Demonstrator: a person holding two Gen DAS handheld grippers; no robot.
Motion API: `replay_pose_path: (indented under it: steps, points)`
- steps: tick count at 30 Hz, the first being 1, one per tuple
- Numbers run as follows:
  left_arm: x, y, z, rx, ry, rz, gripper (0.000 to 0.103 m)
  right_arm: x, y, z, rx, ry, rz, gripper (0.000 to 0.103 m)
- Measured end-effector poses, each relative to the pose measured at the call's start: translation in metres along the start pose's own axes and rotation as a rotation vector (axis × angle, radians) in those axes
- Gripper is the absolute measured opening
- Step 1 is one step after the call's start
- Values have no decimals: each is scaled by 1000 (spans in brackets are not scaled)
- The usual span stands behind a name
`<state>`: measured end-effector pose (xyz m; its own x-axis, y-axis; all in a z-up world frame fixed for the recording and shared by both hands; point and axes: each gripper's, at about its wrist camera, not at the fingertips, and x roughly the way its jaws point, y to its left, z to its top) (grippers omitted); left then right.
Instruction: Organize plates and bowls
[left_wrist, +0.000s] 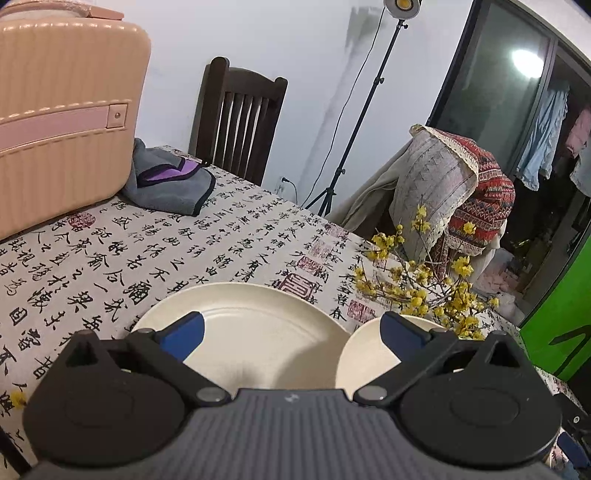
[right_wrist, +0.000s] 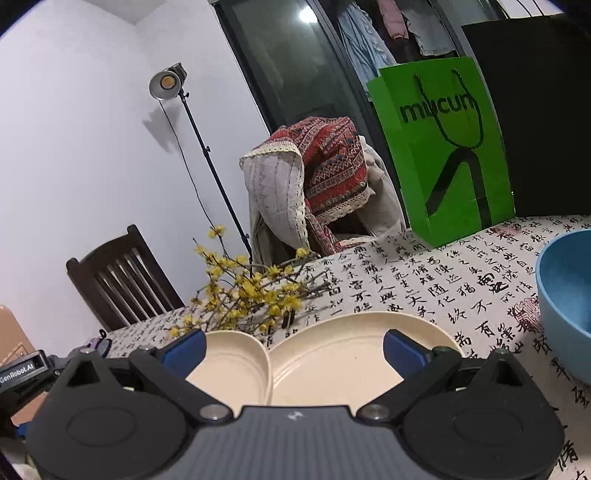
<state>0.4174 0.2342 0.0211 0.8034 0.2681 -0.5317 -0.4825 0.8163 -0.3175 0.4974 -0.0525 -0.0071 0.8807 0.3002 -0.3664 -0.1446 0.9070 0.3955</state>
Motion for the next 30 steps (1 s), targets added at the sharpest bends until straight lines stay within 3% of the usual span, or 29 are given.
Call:
replay_pose_path:
  steps: [9,16,23,30]
  points:
    - [4,-1,-4,15,13,0,103,6,5,-9,-41,30,24,95]
    - [5,-5,-7,31,16,-12,103,8,7,-12,-42,53,44,82]
    - [6,-8,-10,38,12,-17,103,12,12,-15,-56,71,61,80]
    - [7,-8,-13,41,11,-25,100,19,10,-17,-34,100,69,71]
